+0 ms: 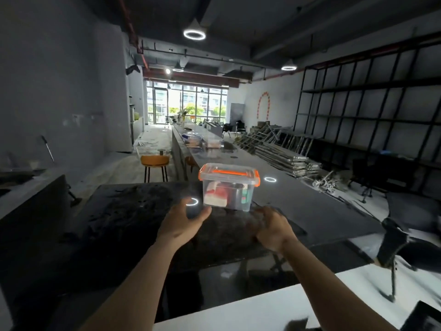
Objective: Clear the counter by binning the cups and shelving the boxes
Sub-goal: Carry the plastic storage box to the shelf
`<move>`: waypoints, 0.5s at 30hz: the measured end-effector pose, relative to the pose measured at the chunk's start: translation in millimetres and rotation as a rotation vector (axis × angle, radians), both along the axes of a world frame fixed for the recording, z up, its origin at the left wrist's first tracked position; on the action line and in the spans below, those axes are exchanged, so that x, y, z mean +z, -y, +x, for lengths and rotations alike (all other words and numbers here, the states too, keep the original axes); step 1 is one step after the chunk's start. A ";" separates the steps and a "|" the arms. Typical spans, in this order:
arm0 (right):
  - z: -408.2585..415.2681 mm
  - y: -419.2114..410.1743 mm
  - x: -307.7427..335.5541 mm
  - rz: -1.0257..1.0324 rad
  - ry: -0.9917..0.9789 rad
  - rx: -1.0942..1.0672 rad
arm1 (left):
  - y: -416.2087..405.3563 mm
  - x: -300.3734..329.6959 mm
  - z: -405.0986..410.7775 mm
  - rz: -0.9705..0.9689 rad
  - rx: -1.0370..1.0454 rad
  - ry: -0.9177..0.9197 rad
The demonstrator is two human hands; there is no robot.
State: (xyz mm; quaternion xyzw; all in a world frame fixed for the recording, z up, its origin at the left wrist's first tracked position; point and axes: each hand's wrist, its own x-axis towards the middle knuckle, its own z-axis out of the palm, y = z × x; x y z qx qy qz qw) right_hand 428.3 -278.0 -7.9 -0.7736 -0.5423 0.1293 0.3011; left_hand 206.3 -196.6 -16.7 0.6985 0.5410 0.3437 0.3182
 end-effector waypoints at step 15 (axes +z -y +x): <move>104.9 -163.8 -8.7 0.158 -0.715 0.005 | -153.2 9.0 108.9 -0.147 0.125 0.509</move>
